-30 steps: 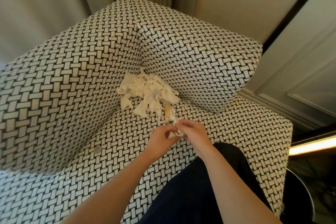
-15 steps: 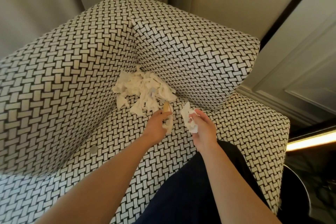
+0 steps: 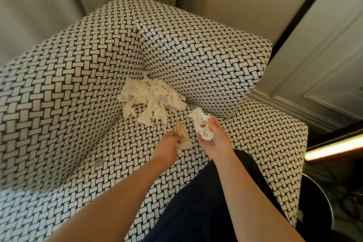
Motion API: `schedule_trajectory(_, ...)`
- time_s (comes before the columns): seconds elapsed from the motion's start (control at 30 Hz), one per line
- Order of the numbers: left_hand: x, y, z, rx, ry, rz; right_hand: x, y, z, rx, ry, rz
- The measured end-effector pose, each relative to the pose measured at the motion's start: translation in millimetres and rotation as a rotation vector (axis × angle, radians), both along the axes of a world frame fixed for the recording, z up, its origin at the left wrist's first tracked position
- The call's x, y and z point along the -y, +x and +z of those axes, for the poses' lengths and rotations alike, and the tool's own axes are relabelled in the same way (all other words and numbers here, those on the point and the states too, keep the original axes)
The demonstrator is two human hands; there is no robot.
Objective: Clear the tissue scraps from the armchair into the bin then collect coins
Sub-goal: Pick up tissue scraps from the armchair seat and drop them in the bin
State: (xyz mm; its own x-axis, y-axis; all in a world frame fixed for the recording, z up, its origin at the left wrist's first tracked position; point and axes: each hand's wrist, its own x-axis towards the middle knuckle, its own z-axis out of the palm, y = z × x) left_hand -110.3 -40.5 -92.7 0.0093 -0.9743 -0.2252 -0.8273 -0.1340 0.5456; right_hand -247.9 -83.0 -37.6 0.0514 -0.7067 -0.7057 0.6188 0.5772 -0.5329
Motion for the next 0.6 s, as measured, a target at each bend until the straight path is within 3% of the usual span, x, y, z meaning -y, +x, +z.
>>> schedule_trajectory(0.37, -6, -22, 10, -0.603, 0.051, 0.670, 6, -13, 13, 0.303, 0.047, -0.341)
schedule_trajectory(0.53, 1, -19, 24, -1.256, 0.166, 1.000, 6, -16, 12, 0.495, 0.074, -0.429)
schedule_trajectory(0.6, 3, -12, 29, -1.425, 0.172, 1.054, 6, -18, 9, 0.591, 0.075, -0.469)
